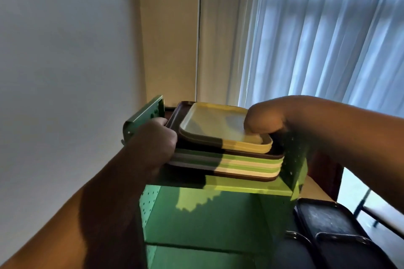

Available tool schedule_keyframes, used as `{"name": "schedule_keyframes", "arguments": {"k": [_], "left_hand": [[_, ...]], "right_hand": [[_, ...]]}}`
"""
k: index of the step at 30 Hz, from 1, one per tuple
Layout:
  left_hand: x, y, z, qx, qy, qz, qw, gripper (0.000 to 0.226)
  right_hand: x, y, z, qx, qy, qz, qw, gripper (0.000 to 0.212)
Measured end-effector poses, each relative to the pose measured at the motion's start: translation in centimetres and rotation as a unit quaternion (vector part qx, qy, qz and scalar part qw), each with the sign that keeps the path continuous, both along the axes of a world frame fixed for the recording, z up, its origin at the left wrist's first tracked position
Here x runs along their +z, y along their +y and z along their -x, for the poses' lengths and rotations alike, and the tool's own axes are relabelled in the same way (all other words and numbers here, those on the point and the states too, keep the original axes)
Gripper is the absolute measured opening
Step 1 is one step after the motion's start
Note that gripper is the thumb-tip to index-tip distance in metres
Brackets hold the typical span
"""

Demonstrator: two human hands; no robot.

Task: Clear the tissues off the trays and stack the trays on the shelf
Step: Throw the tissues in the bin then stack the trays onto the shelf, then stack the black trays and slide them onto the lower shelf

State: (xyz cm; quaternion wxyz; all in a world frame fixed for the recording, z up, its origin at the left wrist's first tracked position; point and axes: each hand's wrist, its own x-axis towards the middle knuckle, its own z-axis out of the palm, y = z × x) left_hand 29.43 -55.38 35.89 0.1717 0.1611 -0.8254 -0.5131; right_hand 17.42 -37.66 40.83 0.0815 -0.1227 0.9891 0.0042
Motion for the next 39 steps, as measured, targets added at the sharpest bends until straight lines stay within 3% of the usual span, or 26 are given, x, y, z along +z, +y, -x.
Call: {"name": "schedule_keyframes", "arguments": {"k": [3,6,7,9,12,15,18,21,25,32,39], "left_hand": [[-1.3,-0.1,-0.2,-0.012,0.005,-0.010,1.000,0.035],[-2.1,0.0,-0.3,-0.024,-0.002,-0.038,0.999,0.033],[-2.4,0.1,-0.3,-0.029,-0.007,-0.034,0.999,0.030],[-2.5,0.5,-0.4,-0.042,-0.010,-0.031,0.999,0.029],[-2.4,0.3,-0.5,-0.055,-0.014,-0.013,0.998,0.028],[-2.0,0.0,-0.5,-0.067,-0.026,0.063,0.995,0.033],[0.1,1.0,-0.6,-0.034,0.037,0.126,0.991,0.050],[4.2,3.3,-0.4,-0.029,0.142,0.149,0.978,0.044],[9.2,7.1,3.0,-0.081,0.195,0.193,0.958,0.038],[11.4,16.3,6.5,-0.174,0.205,0.213,0.939,0.038],[8.4,26.1,7.7,-0.238,0.237,0.194,0.922,0.052]], "right_hand": [[-0.4,0.2,-0.6,0.021,-0.050,-0.073,0.996,0.029],[-0.1,-0.1,-2.1,0.063,-0.012,-0.184,0.981,0.015],[0.0,-0.1,-2.9,0.091,0.014,-0.200,0.975,0.017],[-0.1,-0.2,-3.1,0.118,0.067,-0.216,0.967,0.042],[-0.3,-0.1,-2.1,0.142,0.035,-0.165,0.975,0.044],[0.0,0.1,-1.8,0.144,0.025,-0.107,0.984,0.036],[0.9,0.8,-2.1,0.147,0.041,-0.090,0.984,0.039],[3.4,2.0,-3.3,0.165,0.106,-0.039,0.980,0.038],[7.6,5.2,-3.2,0.158,0.202,0.071,0.964,0.043],[7.6,13.6,-2.4,0.111,0.229,0.209,0.944,0.045],[3.6,26.0,0.6,0.028,0.203,0.344,0.916,0.039]]}}
